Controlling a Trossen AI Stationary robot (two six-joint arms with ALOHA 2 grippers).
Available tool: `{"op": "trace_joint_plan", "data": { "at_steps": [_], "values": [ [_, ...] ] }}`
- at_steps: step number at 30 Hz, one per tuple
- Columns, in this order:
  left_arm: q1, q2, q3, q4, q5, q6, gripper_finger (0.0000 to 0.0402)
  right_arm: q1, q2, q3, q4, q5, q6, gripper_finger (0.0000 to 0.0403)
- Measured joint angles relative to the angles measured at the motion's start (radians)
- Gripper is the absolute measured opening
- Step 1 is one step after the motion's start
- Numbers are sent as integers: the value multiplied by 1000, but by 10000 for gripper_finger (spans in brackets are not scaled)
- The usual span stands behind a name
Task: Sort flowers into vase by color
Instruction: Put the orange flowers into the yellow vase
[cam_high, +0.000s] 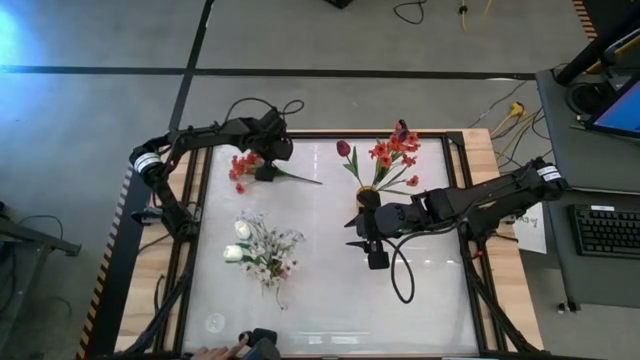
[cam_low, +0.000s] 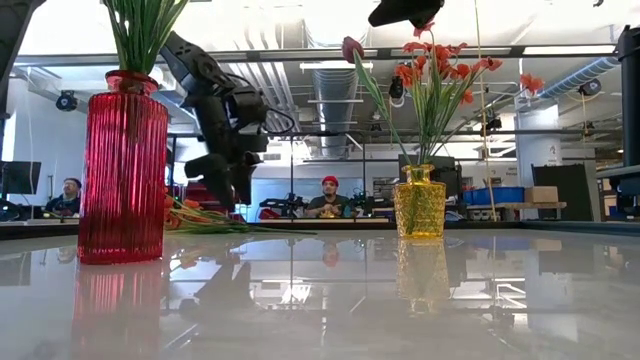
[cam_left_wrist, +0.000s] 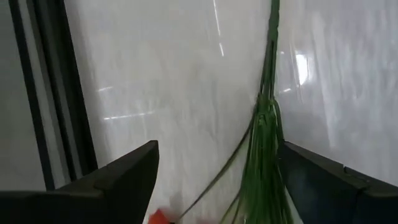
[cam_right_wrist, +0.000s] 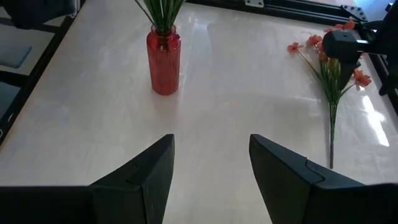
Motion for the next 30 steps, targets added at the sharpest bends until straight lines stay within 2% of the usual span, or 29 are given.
{"op": "trace_joint_plan", "data": {
  "at_steps": [15, 18, 23, 30],
  "values": [
    [-1, 112, -1, -62, 3, -6, 306, 0, 2, -4, -2, 1, 11, 201],
    [-3, 125, 1, -82, 4, -8, 296, 0, 2, -4, -2, 1, 10, 201],
    [-5, 130, 2, -90, 3, -9, 250, 0, 2, -4, -4, 1, 7, 201],
    [-6, 129, 2, -103, 4, -10, 150, 0, 2, -6, -4, 2, 6, 201]
  ]
}}
